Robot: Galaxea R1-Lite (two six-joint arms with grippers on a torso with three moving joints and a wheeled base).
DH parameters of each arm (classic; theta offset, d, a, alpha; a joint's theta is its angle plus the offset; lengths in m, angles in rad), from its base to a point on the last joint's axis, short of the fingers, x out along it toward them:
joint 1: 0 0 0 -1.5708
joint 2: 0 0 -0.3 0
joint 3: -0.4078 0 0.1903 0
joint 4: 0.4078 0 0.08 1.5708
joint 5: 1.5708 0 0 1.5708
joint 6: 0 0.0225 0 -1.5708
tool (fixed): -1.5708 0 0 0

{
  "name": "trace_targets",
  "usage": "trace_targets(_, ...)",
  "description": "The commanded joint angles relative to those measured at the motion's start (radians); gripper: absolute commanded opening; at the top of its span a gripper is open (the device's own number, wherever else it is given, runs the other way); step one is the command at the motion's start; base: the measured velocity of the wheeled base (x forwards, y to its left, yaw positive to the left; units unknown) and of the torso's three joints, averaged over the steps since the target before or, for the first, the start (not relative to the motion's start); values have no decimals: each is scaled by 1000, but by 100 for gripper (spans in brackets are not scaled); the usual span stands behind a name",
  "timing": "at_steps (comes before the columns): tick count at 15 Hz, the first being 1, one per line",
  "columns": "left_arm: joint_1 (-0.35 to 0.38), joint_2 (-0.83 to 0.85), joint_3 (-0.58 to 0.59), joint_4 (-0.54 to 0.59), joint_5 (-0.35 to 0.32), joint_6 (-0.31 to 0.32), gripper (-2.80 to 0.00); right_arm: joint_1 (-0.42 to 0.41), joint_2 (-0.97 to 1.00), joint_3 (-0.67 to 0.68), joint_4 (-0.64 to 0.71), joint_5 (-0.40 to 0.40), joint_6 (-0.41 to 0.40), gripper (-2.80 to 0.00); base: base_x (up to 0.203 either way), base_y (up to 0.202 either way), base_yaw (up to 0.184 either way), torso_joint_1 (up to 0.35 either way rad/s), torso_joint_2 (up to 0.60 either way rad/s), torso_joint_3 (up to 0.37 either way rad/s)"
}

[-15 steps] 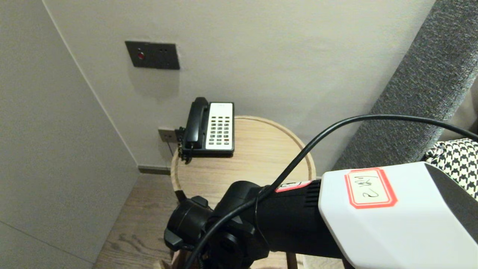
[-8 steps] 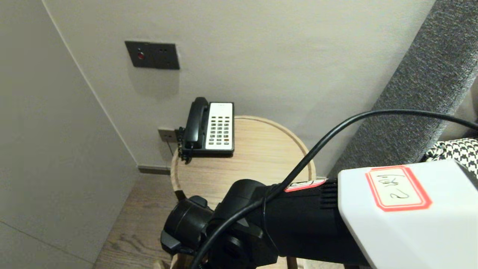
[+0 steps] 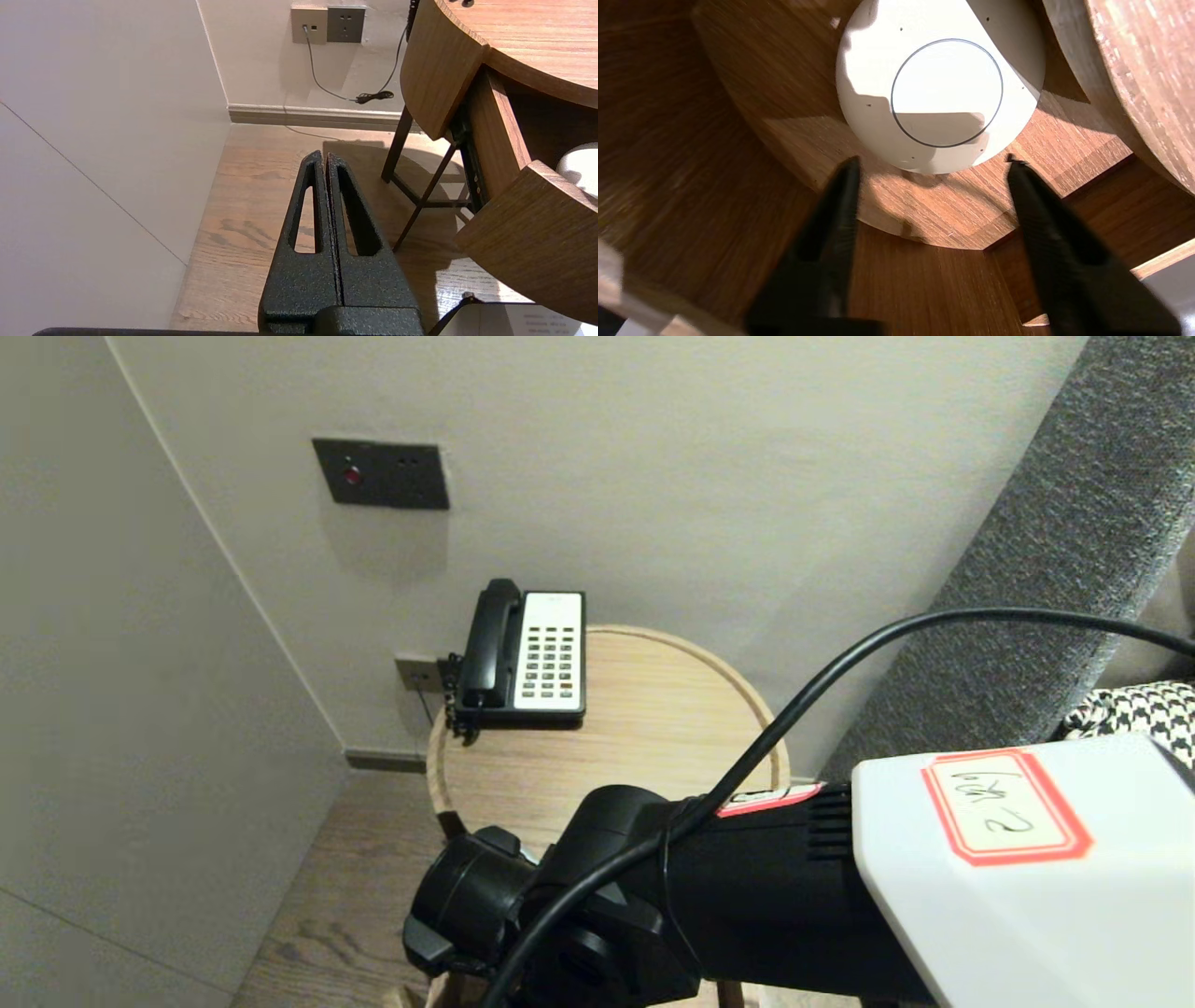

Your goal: Take the remote control out of the drawer one by one and place them on the table

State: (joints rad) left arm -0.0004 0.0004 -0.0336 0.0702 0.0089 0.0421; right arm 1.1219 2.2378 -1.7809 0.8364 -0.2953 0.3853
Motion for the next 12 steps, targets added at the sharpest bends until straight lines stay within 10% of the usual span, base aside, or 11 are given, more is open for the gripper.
trace_targets(1,0,0,0,0,0,1,-280,-4,7,3,4,-1,1,0,0,0,0,0,0,0)
trace_targets(12,0,0,0,0,0,-1,-280,-10,41,-12,-3,-3,-14,0,0,0,0,0,0,0)
